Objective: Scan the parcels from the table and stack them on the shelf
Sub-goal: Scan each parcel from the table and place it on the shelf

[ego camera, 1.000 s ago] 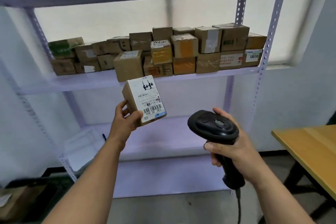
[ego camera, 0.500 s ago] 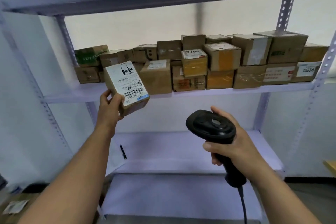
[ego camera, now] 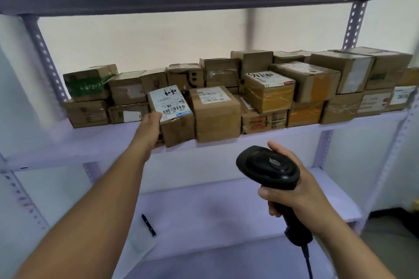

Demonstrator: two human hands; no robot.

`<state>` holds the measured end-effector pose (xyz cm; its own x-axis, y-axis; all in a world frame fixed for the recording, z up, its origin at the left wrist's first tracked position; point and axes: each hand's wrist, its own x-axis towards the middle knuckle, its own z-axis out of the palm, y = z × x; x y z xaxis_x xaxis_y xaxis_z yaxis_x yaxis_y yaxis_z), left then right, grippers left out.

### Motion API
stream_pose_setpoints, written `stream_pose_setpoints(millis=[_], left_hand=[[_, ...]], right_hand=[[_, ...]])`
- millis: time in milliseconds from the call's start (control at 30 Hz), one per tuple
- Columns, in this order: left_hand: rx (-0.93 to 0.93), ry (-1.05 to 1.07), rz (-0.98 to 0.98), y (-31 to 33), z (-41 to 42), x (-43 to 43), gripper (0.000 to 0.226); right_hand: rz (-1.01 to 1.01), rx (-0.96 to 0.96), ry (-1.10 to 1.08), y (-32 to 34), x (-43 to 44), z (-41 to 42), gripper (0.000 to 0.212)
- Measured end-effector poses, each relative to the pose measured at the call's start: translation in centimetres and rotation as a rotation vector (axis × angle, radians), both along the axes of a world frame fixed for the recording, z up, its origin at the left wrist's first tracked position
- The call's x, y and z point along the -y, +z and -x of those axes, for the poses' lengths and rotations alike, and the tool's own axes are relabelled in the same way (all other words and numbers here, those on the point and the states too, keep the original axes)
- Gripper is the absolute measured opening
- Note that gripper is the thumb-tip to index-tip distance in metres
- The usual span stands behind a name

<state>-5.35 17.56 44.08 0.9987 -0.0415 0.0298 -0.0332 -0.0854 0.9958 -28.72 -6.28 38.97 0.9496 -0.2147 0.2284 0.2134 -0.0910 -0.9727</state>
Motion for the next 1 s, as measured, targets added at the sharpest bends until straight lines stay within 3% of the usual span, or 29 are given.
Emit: stream_pose_setpoints(millis=[100,233,400,633,833,1000], left_hand=[[0.062,0.011,-0.076,-0.7,-2.0,-0.1,0.079],[0.179,-0.110,-0.195,-0.9,-1.4,0.3,0.075],[0.250,-0.186,-0.218,-2.6,-2.9,-0.1,0.095],[0.282,-0.132,-0.200,-4.0,-0.7,0.2,0.096],[0.481,0.192,-0.295,-8.0,8.5,2.4,0.084],[0.586,-0.038,-0.346,-10.9,16.7,8.1,0.064]], right_hand=[[-0.007,-0.006,-0.046,-0.2,-0.9,-0.6,0.087],[-0.013,-0.020,-0.086,-0.5,-1.8,-1.0,0.085],[0.014,-0.040,-0.124,-0.4,-2.5,-0.4,0.091],[0.001,-0.030,-0.145,-1.2,-2.0,1.5,0.089],[-0.051,-0.030,-0.198,-2.5,-0.4,5.7,0.091],[-0.070,-0.009,-0.232,-3.8,1.9,9.9,0.095]])
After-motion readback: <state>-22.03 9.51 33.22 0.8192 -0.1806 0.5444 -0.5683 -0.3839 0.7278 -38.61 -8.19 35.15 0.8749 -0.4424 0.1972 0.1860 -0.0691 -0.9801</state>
